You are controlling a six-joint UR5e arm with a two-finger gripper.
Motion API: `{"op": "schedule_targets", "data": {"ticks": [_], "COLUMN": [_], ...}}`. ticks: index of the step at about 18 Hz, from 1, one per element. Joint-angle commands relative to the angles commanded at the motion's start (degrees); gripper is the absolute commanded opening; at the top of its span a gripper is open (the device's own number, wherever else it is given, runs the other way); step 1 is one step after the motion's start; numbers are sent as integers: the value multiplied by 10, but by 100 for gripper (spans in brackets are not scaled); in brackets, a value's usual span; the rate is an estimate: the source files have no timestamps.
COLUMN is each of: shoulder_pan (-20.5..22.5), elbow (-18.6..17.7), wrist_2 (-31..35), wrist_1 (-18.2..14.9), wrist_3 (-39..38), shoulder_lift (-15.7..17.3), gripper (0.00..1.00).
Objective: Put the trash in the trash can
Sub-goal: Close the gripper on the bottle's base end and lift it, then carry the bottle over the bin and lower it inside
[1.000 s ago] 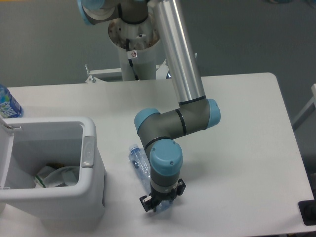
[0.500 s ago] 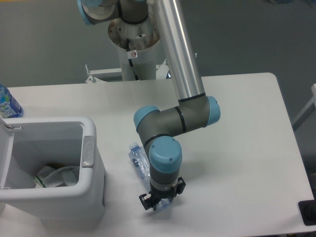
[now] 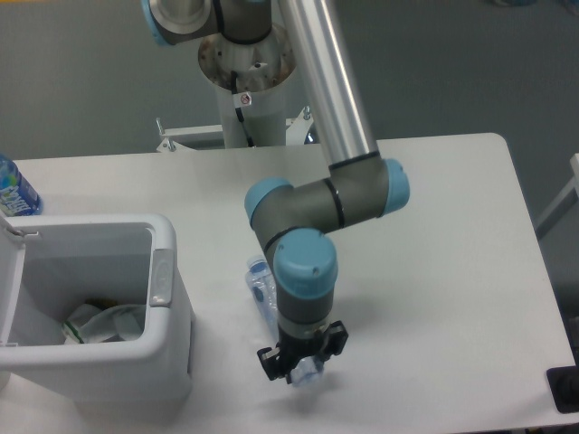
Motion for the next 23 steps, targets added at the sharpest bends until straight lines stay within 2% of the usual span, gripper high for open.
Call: {"op": "schedule_targets", "data": {"ticks": [2, 6, 9, 12, 15, 23], "shoulder_pan": [11, 19, 19, 12, -16, -101], "elbow": [42, 97, 140, 143, 143, 132], "wrist_2": [-2, -3, -13, -21, -21, -20], "wrist_1": [3, 55, 66, 66, 66, 66], "wrist_3": [-7, -46, -98, -106, -107, -113], "shoulder_lift": [14, 38, 52, 78, 97, 112], "gripper": [58, 58, 59, 59, 59, 59]}}
